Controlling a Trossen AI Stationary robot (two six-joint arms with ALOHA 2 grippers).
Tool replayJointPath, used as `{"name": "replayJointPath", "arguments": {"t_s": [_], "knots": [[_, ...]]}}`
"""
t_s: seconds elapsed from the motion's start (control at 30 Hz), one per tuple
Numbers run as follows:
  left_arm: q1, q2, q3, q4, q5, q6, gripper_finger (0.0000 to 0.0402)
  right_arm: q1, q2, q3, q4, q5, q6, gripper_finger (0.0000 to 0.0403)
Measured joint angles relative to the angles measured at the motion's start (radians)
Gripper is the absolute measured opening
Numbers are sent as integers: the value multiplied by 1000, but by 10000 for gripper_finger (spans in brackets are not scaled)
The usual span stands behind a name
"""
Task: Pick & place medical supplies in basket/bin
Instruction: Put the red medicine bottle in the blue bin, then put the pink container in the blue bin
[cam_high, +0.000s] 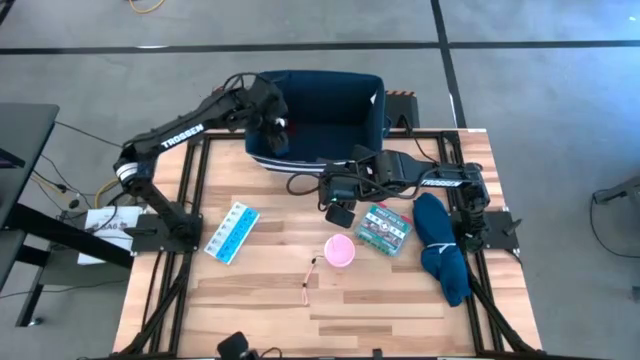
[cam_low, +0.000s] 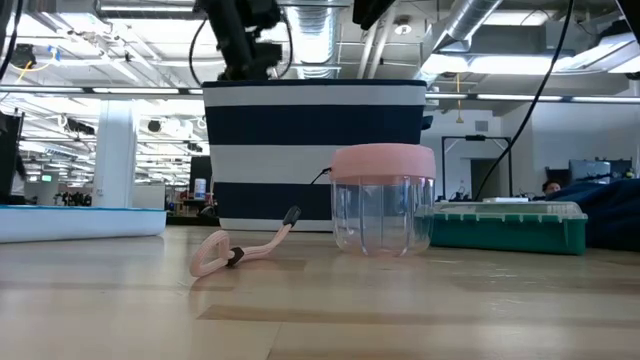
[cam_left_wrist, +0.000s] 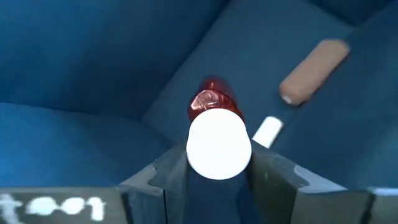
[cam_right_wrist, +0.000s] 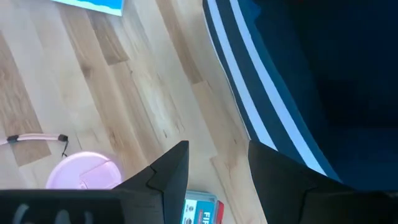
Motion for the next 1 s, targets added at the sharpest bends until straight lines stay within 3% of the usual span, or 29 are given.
{"name": "replayJointPath", "arguments": {"t_s": [0.13, 0.3, 0.6, 0.83, 1.0], "knots": [[1, 0, -64, 55, -14, 42, 135, 6, 0, 0, 0, -8, 6, 159], [-3, 0, -90, 86, -104, 42, 152, 8, 0, 0, 0, -19, 11, 159], [-18, 0, -89, 84, -98, 13, 209, 8, 0, 0, 0, -21, 10, 159], [-74, 0, 2, 40, -153, 14, 219, 24, 0, 0, 0, -26, 10, 159], [-135, 0, 154, -65, -206, 14, 213, 68, 11, 1, 0, -120, 2, 159]]}}
